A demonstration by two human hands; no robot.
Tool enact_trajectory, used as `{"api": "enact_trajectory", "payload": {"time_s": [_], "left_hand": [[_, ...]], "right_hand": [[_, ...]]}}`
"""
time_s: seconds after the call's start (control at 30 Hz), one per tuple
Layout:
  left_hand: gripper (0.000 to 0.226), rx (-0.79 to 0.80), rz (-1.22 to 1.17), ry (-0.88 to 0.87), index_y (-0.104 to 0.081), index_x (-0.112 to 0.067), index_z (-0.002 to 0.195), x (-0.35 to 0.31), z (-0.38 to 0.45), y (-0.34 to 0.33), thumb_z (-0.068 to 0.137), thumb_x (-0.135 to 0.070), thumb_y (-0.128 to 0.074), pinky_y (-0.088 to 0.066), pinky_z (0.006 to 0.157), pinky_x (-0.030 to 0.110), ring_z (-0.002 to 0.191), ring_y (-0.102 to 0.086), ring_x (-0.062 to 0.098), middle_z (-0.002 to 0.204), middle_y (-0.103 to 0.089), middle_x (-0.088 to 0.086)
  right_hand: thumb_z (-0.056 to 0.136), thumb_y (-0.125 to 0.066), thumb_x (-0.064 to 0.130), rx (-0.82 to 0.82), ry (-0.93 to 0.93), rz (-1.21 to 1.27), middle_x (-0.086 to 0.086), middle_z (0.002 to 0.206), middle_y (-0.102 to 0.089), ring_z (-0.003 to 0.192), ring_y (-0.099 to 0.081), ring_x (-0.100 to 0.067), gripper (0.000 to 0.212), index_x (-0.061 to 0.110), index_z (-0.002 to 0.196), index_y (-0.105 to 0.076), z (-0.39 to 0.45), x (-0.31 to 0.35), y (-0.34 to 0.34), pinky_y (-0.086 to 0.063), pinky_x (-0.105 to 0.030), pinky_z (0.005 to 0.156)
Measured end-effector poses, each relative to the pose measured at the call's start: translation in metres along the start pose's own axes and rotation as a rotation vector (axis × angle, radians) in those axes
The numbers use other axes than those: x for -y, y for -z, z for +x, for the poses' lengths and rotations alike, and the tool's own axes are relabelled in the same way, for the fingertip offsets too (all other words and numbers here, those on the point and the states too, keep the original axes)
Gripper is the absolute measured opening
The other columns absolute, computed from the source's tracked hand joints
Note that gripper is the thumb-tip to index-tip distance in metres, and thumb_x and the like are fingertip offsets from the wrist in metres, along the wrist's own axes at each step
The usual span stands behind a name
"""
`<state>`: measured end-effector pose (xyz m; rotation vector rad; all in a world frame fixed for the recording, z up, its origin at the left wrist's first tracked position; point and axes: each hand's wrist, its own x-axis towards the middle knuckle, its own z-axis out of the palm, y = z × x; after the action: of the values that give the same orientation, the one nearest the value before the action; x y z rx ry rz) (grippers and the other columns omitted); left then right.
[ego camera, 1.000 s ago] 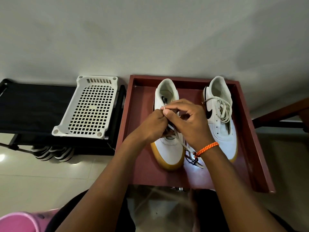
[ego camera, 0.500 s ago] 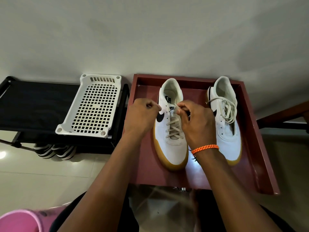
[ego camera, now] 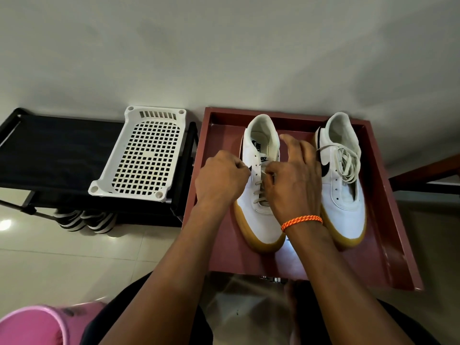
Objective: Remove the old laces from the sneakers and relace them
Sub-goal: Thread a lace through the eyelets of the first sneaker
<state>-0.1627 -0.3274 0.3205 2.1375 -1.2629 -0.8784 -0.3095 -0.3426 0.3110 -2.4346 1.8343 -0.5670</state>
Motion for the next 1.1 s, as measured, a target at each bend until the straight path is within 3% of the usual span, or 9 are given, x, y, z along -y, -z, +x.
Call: {"api": "enact_trajectory", "payload": {"time_s": [0.27, 0.5, 0.77, 0.97, 1.1], "left_hand": [[0.025, -0.018, -0.006, -0.019, -0.078, -0.019, 0.078, 0.0, -0.001, -0.002, 0.087, -0.028, -0.057, -0.066, 0.069, 0.047, 0.067, -0.074, 0.023, 0.076, -0.077, -0.004], [0.016, -0.001, -0.039, -0.072, -0.081, -0.023, 0.084, 0.004, 0.003, -0.002, 0.096, -0.025, -0.072, -0.065, 0.077, 0.045, 0.069, -0.075, 0.017, 0.077, -0.078, -0.007], [0.021, -0.017, 0.029, -0.056, -0.076, -0.025, 0.076, 0.001, 0.0, -0.004, 0.086, -0.031, -0.058, -0.065, 0.074, 0.044, 0.068, -0.074, 0.02, 0.075, -0.076, -0.008], [0.021, -0.04, 0.062, -0.101, -0.074, -0.028, 0.074, 0.008, 0.005, -0.008, 0.093, -0.036, -0.073, -0.065, 0.073, 0.043, 0.069, -0.074, 0.014, 0.071, -0.074, -0.01], [0.016, -0.057, 0.04, -0.113, -0.076, -0.03, 0.079, 0.006, 0.004, -0.011, 0.094, -0.035, -0.074, -0.064, 0.072, 0.041, 0.069, -0.074, 0.014, 0.073, -0.074, -0.01]], "right_hand": [[0.085, -0.077, 0.017, 0.056, -0.071, 0.175, 0.003, 0.158, -0.046, 0.139, -0.034, -0.031, 0.011, 0.025, 0.08, -0.082, -0.001, -0.003, -0.011, -0.04, -0.049, 0.101], [0.083, -0.08, 0.013, 0.089, -0.213, 0.35, 0.008, 0.154, -0.05, 0.134, -0.038, -0.032, 0.02, 0.033, 0.085, -0.084, 0.0, -0.003, -0.022, -0.04, -0.047, 0.097], [0.091, -0.066, 0.021, 0.084, -0.073, 0.017, 0.002, 0.159, -0.042, 0.141, -0.034, -0.029, 0.009, 0.025, 0.097, -0.073, -0.004, 0.0, -0.009, -0.04, -0.05, 0.098], [0.093, -0.068, 0.017, 0.089, -0.123, 0.219, 0.004, 0.159, -0.044, 0.142, -0.035, -0.028, 0.012, 0.026, 0.094, -0.077, -0.001, -0.001, -0.017, -0.038, -0.05, 0.104], [0.092, -0.07, 0.017, 0.089, -0.123, 0.216, 0.002, 0.158, -0.045, 0.14, -0.038, -0.03, 0.012, 0.026, 0.093, -0.077, -0.001, -0.001, -0.016, -0.04, -0.05, 0.103]]}}
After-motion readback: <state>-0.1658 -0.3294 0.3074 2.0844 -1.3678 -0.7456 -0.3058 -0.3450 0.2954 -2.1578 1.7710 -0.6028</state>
